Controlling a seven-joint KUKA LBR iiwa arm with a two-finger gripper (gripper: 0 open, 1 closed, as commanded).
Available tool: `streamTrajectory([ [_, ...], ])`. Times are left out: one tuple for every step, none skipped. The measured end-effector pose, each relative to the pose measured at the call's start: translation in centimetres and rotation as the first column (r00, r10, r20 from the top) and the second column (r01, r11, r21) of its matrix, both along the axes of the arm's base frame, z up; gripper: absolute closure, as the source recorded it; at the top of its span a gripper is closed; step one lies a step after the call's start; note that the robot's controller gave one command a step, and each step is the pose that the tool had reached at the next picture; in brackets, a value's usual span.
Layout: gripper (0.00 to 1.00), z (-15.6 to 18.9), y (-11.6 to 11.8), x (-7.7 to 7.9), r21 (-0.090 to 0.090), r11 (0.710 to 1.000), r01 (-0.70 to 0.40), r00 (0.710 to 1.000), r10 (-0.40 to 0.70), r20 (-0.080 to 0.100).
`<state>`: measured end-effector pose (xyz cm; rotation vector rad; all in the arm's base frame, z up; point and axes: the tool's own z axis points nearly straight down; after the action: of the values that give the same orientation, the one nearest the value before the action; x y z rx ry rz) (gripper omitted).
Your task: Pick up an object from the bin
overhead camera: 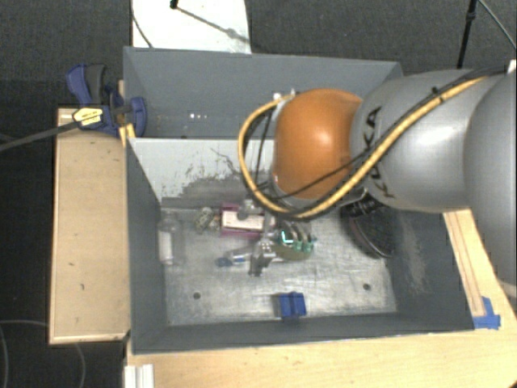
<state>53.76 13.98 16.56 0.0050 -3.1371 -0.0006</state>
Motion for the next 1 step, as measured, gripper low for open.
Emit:
streamTrajectory([
  [0.0, -7.03, -1.91, 2.75, 0.006, 1.0, 0.022, 0.999, -0.022, 0.024],
])
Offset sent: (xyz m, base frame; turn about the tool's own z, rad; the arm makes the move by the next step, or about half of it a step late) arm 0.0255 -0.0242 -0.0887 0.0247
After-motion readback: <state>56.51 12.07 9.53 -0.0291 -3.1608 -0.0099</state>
